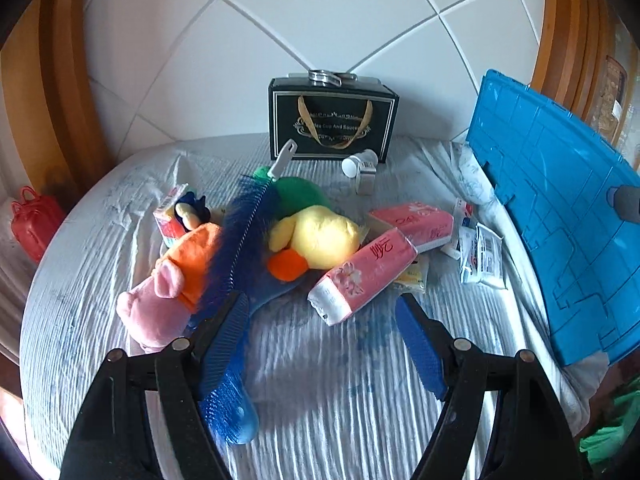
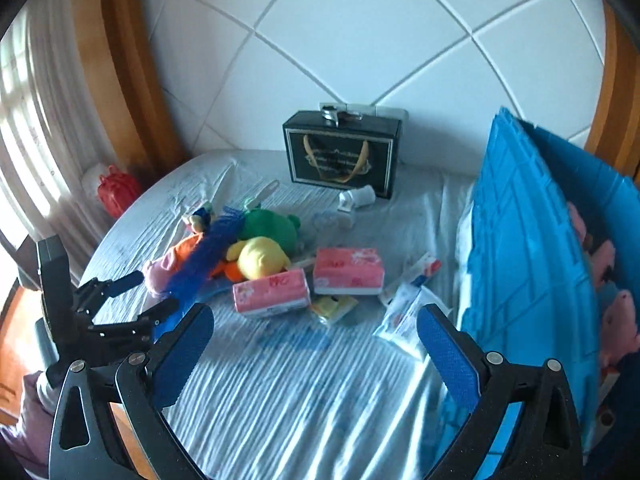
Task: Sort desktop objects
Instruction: 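Withdraw both tools from the crate back over the pile, then grasp a pink tissue pack with the left tool while the right grasps a white wet-wipe pack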
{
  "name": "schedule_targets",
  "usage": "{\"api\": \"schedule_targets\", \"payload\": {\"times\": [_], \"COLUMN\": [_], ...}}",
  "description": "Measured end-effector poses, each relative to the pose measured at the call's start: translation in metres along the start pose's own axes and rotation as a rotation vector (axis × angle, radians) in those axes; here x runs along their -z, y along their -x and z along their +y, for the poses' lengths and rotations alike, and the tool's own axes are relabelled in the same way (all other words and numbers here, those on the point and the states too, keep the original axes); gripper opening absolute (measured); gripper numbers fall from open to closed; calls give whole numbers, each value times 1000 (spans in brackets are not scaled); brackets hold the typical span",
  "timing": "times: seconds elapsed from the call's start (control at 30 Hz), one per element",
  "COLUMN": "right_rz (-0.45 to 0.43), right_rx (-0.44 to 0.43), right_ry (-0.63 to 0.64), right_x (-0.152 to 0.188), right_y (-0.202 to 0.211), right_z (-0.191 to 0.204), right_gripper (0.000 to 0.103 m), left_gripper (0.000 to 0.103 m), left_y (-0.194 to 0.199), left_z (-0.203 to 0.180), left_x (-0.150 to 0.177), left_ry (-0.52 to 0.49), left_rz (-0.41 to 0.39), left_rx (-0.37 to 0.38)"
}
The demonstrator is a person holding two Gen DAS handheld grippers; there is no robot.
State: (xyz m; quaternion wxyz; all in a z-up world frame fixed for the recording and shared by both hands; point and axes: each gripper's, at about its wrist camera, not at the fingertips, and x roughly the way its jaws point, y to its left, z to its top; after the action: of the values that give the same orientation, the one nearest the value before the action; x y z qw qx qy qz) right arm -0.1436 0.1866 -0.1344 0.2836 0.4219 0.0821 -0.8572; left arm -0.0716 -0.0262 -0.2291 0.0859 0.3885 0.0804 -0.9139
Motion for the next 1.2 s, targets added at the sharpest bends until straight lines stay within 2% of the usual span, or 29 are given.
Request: {"api": "schedule_targets", "payload": {"times": [0.1,0.23,0.4,0.5,0.63,0.77,1.0,1.03,1.1,1.13,1.2], "right_rz": [55,114,163,162,112,108,121,120,124,135,140], "right_rx": [11,77,164,207,276,363,414,416,401,417,421], "right_ry": [-92,-214,-286,-362,-484,-517,-580,-581,-593,-591,-567], "right_x": [19,45,63,69,69,67,70,70,70,69,68], "right_y": [-37,-82,-131,-157,-177,-199,-230,-232,-237,-238,-237], "right_z": [-9,-30,-52,-69,-97,-119,-151,-155,-163,-164,-160], "right_gripper": [103,103,103,103,103,103,102,99,84,69,62], "left_gripper": [76,76,76,76,76,77,77,75,71,69,65], "left_y": [-28,-66,-102,-121,-148,-171,-200,-201,-202,-201,-198], "left_z": [-1,-8,-23,-30,-29,-26,-32,-33,-33,-34,-32], "left_x": [6,13,6,-2,-13,-24,-41,-42,-42,-41,-38], "left_ry": [-21,-46,-103,-127,-132,-117,-106,-103,-102,-103,-89], "left_rz": [41,114,152,173,186,207,232,230,222,218,216], "left_rx": [32,66,96,104,87,112,169,176,180,180,186]}}
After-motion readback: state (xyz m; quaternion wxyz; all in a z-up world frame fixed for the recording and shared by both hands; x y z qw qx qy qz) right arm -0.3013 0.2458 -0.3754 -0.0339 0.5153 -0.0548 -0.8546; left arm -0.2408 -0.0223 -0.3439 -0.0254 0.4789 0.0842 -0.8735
